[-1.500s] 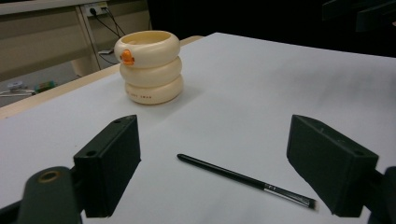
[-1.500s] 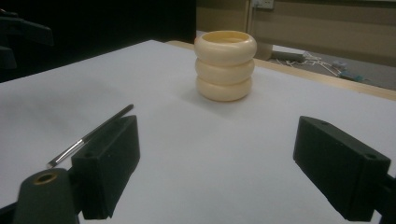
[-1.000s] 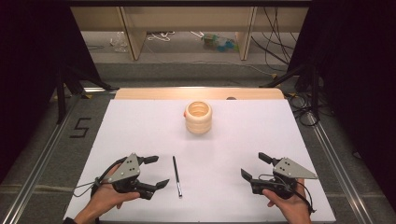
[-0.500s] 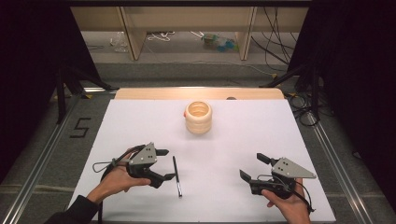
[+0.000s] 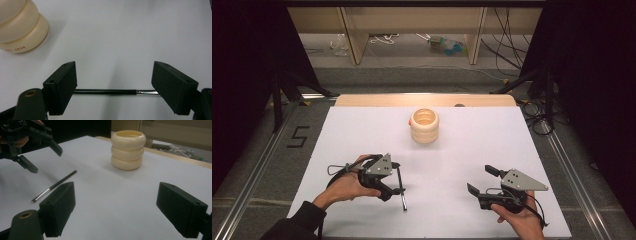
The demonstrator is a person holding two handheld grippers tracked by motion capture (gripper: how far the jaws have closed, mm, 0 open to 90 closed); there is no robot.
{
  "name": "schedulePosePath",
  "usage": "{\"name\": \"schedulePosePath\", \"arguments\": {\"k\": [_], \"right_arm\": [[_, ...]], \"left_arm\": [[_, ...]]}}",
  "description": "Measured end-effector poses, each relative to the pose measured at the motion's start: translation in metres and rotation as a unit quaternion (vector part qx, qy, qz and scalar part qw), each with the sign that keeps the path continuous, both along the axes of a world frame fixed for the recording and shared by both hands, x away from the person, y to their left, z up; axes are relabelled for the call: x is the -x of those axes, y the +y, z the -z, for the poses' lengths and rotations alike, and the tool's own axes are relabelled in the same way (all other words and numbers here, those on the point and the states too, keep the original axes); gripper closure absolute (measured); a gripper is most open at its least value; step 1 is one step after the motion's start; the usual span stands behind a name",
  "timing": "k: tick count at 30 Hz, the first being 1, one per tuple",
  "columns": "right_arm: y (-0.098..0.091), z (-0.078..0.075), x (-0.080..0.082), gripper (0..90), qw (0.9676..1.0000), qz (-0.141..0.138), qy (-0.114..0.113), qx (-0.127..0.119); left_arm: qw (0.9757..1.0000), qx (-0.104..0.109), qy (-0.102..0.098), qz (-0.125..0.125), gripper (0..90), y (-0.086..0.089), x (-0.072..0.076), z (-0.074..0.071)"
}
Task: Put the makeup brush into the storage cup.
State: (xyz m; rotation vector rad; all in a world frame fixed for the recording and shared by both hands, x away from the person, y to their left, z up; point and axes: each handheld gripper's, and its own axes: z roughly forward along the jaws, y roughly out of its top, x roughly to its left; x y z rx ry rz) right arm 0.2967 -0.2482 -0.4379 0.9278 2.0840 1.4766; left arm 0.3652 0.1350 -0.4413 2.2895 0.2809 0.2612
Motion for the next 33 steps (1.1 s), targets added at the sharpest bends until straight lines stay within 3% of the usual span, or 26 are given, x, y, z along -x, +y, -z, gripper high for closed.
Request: {"name": "schedulePosePath", "arguments": {"k": [3, 4, 8, 11, 13, 18, 19, 21, 22, 27, 28, 29, 33], "right_arm": [[0.000, 0.000, 0.000, 17.0, 1.0000, 0.000, -0.004, 0.001], [0.000, 0.000, -0.001, 17.0, 1.0000, 0.001, -0.006, 0.002], [-0.001, 0.001, -0.002, 17.1, 0.9999, -0.002, -0.012, 0.008], [0.000, 0.001, -0.001, 17.3, 1.0000, -0.004, -0.002, 0.004], [-0.001, 0.001, -0.002, 17.3, 0.9999, -0.004, -0.013, 0.008], [0.000, 0.000, -0.001, 17.5, 0.9999, -0.008, 0.001, 0.011], [0.000, 0.000, -0.001, 17.5, 0.9999, -0.008, 0.002, 0.012], [0.000, 0.000, -0.001, 17.6, 0.9999, -0.009, 0.001, 0.012], [0.000, 0.000, 0.000, 17.6, 0.9999, -0.010, 0.002, 0.011], [0.000, 0.000, 0.000, 17.8, 0.9999, -0.011, 0.002, 0.011], [0.000, 0.000, 0.000, 17.8, 0.9999, -0.008, 0.002, 0.015], [0.002, 0.001, -0.001, 17.9, 0.9999, -0.014, -0.001, 0.001], [0.001, 0.002, -0.002, 17.9, 0.9998, -0.011, -0.016, 0.006]], "left_arm": [[0.9999, -0.008, 0.001, 0.009, 21.7, -0.003, -0.004, -0.002], [0.9995, -0.023, 0.002, 0.020, 21.5, -0.006, -0.006, -0.002], [0.9979, -0.051, 0.009, 0.040, 21.5, -0.014, -0.010, 0.001], [0.9950, -0.077, 0.017, 0.061, 21.5, -0.018, -0.013, 0.005], [0.9927, -0.100, 0.009, 0.067, 21.4, -0.022, -0.014, 0.009], [0.9913, -0.104, 0.013, 0.081, 22.1, -0.030, -0.014, 0.011], [0.9905, -0.103, 0.025, 0.089, 22.3, -0.033, -0.014, 0.012], [0.9879, -0.118, 0.023, 0.097, 22.7, -0.034, -0.014, 0.013], [0.9845, -0.138, 0.015, 0.107, 22.7, -0.034, -0.015, 0.012], [0.9860, -0.131, 0.020, 0.101, 22.3, -0.033, -0.018, 0.013], [0.9854, -0.134, 0.021, 0.102, 22.3, -0.032, -0.019, 0.013], [0.9851, -0.136, 0.024, 0.103, 22.4, -0.032, -0.019, 0.013], [0.9833, -0.144, 0.024, 0.109, 23.9, -0.032, -0.020, 0.015]]}}
